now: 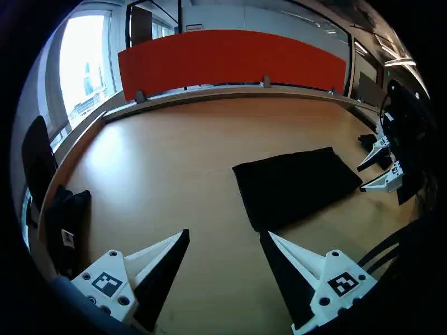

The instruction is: Fold towel

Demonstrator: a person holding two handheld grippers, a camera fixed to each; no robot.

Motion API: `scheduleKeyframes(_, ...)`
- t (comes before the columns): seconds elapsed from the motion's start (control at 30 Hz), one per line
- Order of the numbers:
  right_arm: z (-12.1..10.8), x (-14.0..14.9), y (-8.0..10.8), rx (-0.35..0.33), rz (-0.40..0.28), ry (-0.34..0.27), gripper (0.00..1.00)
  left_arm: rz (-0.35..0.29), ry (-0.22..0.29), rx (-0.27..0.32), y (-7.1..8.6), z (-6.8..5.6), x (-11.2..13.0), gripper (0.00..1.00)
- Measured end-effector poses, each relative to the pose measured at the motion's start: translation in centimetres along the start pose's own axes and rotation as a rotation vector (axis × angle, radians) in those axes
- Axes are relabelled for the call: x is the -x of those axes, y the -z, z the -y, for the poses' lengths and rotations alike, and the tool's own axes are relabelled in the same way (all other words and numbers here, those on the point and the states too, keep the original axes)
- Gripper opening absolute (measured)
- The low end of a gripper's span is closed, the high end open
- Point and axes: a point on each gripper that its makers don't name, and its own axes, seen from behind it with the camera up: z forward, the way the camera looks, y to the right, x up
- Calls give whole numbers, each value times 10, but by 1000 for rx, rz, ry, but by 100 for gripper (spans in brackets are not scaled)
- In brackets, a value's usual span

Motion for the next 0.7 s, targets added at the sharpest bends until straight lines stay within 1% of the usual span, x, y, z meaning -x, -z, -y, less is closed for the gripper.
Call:
scheduleKeyframes(0.23,4,0,0,-25,20,10,69,-4,11,-18,6,5,5,94)
scheduleKeyframes(0.3,4,0,0,-32,25,10,68,-3,13,-21,7,7,6,93)
scheduleKeyframes(0.37,4,0,0,-36,26,10,64,-6,16,-25,9,9,6,94)
scheduleKeyframes(0.43,5,1,1,-45,33,9,58,-7,20,-29,10,10,7,93)
scheduleKeyframes(0.53,7,4,1,-58,46,11,51,-7,24,-33,12,12,8,93)
scheduleKeyframes(0.57,7,5,1,-60,50,14,49,-7,25,-34,12,12,8,93)
scheduleKeyframes(0.7,8,7,1,-68,59,28,49,-8,23,-35,15,12,10,93)
